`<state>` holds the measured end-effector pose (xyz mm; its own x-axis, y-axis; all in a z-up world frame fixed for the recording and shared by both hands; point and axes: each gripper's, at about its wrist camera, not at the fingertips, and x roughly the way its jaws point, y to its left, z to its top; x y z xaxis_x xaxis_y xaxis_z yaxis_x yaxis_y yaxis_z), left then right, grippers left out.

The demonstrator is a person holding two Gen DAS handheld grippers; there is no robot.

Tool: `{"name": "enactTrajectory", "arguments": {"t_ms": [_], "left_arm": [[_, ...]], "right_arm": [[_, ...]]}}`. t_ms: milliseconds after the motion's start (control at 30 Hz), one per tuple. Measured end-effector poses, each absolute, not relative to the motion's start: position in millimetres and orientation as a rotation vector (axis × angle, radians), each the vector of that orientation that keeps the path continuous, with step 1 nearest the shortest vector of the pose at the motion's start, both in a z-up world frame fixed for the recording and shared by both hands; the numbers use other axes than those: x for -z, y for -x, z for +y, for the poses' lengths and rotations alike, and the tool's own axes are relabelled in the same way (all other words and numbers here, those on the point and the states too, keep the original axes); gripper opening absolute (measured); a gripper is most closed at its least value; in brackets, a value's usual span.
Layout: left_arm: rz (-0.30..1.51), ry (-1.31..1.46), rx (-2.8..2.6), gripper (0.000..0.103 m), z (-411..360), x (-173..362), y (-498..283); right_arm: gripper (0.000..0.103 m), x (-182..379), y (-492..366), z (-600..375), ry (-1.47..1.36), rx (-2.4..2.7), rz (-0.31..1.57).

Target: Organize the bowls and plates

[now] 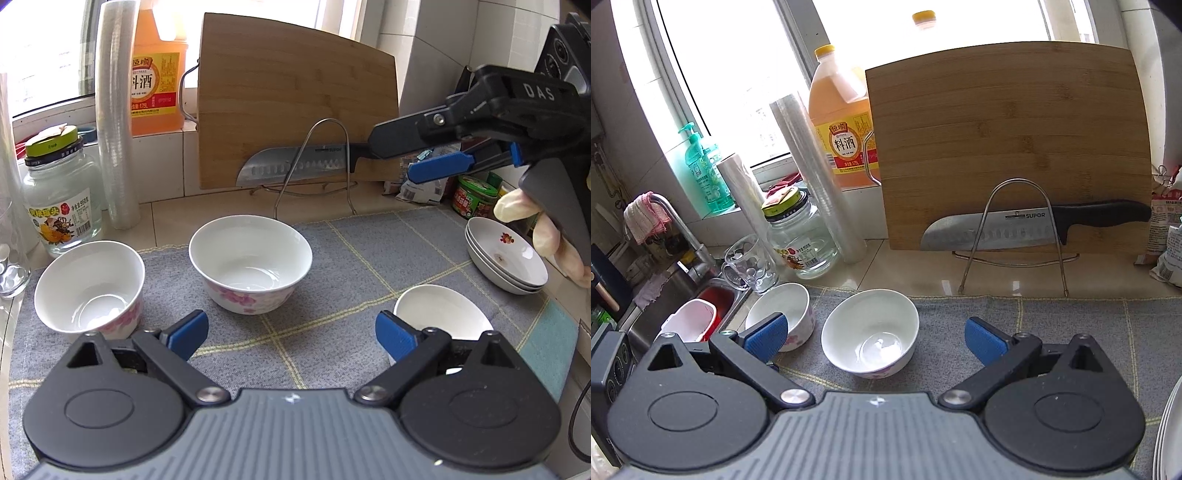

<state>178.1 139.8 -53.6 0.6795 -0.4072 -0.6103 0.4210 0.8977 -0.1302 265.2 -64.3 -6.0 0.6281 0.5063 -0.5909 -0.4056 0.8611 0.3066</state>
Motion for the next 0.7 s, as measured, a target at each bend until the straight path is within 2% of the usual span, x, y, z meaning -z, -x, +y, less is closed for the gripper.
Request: {"name": "enactTrajectory", "arguments": {"t_ms": [400,700], "left_arm": [[0.627,-0.205,0.361,0.097,121.0,75.8,-200.9],[0.652,-0.212,0.341,0.096,115.8,89.6,-221.2]], "right_arm": [[0.103,25.8,-307.2,-7.6,0.12,-0.618,0.853],[0.103,57.0,-361.0,15.8,0.1,-0.667,1.006]]}}
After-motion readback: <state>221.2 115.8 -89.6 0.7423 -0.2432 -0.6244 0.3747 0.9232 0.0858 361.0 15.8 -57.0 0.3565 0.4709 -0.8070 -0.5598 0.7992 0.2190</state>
